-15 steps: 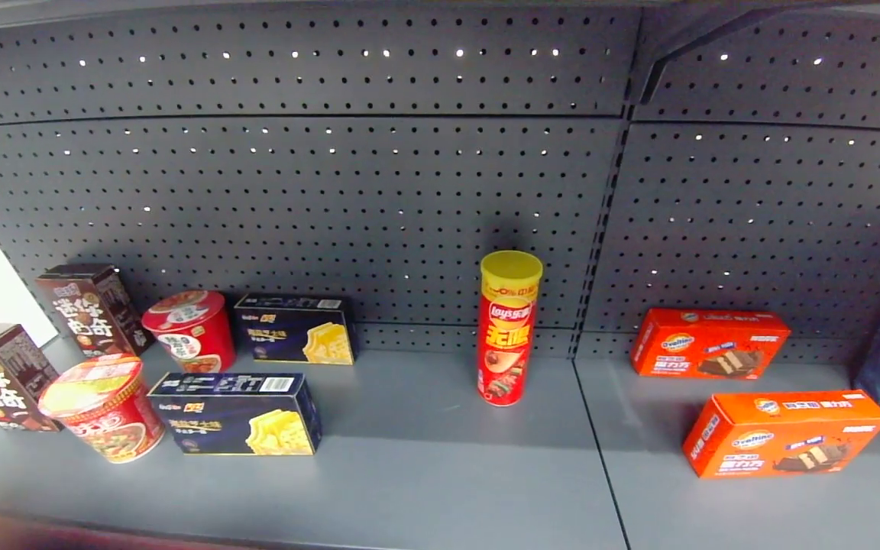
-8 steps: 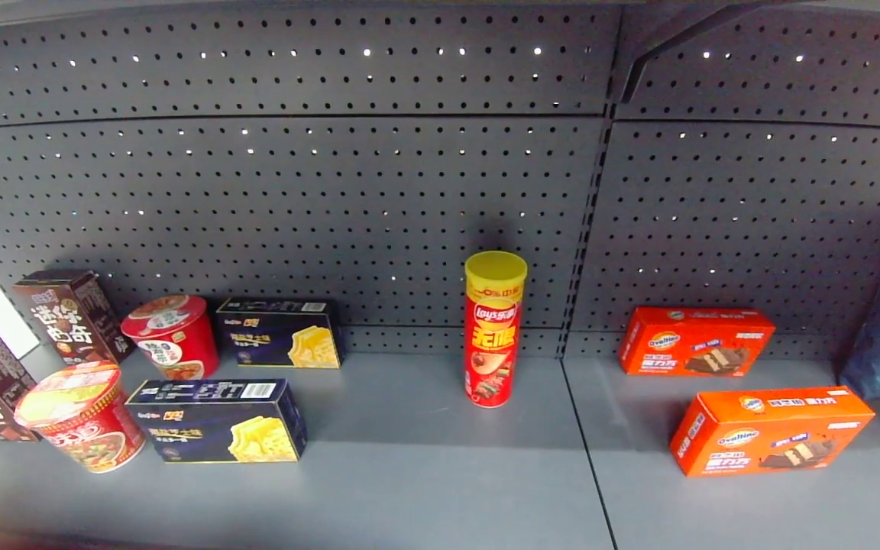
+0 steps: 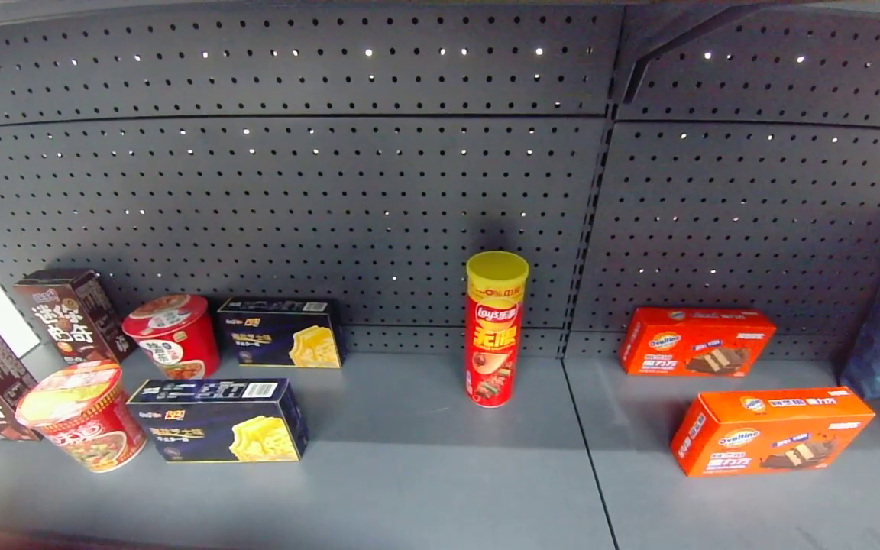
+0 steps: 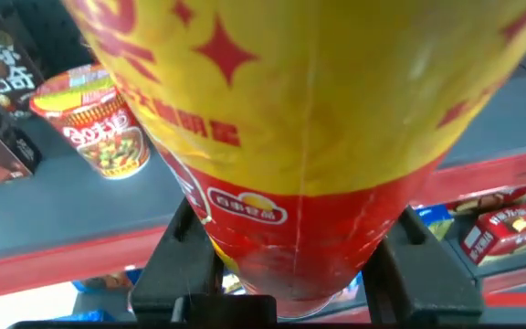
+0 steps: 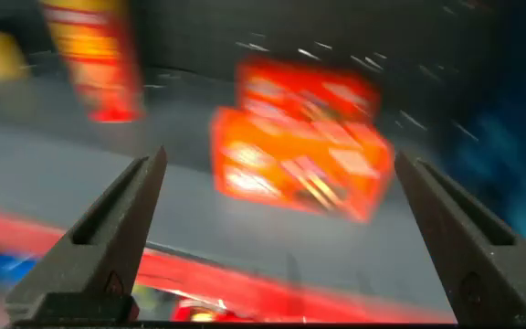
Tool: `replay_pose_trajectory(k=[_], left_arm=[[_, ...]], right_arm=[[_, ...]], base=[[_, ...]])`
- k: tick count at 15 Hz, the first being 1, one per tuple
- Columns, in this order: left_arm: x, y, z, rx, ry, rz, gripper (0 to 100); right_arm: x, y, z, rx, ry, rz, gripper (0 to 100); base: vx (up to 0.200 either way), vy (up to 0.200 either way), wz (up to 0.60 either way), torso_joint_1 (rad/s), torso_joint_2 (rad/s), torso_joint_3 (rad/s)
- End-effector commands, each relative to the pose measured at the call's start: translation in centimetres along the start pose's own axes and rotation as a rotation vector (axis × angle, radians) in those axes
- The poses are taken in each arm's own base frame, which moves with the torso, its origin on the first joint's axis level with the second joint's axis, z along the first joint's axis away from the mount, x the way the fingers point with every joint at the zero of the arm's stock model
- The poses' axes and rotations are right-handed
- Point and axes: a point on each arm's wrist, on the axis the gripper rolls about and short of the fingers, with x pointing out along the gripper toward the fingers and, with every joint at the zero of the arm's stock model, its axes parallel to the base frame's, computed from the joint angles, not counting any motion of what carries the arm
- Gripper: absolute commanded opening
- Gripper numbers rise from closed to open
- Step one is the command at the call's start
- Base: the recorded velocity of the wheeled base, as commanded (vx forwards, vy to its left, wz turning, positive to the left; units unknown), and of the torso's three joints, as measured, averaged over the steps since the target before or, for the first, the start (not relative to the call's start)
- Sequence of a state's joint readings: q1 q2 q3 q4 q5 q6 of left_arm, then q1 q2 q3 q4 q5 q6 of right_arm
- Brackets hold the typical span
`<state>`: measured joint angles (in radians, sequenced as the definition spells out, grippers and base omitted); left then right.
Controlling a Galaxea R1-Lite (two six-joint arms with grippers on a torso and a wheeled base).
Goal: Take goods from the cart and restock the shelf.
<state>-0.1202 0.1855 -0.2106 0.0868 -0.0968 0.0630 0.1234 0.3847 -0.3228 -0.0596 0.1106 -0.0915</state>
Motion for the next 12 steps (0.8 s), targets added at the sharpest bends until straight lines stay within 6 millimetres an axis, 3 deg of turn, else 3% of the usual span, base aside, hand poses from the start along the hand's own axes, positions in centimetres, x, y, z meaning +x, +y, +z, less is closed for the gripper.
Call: replay_pose_trajectory(k=[1,2,5,7,9,12], left_arm=[[0.0,0.0,0.3,-0.006,-0.004,-0.004,0],[-0.1,0.0,0.5,-0.007,-0.008,-0.002,0],[-0.2,0.1,1.1,-0.008,-0.022,-0.004,0],[-0.2,0.1,1.6,-0.008,-0.025,-0.004,0],[0.0,0.1,2.2,-0.008,-0.022,-0.007,0],[0.2,0.2,2.5,-0.008,-0.014,-0.032,0]], right_arm=[[4.4,0.3,4.0,-0.042,0.083,0.285,100],[4.8,0.4,4.2,-0.042,0.090,0.302,100],[8.2,1.9,5.9,-0.008,0.159,0.471,100],[11.0,2.9,5.7,-0.011,0.199,0.538,100],[14.7,3.7,5.8,0.000,0.120,0.663,100],[19.3,4.5,5.9,-0.028,0.110,0.704,100]], base=[[0.000,0.000,0.00,0.000,0.00,0.000],[0.000,0.000,0.00,0.000,0.00,0.000],[0.000,0.000,0.00,0.000,0.00,0.000],[0.000,0.000,0.00,0.000,0.00,0.000],[0.000,0.000,0.00,0.000,0.00,0.000],[0.000,0.000,0.00,0.000,0.00,0.000]])
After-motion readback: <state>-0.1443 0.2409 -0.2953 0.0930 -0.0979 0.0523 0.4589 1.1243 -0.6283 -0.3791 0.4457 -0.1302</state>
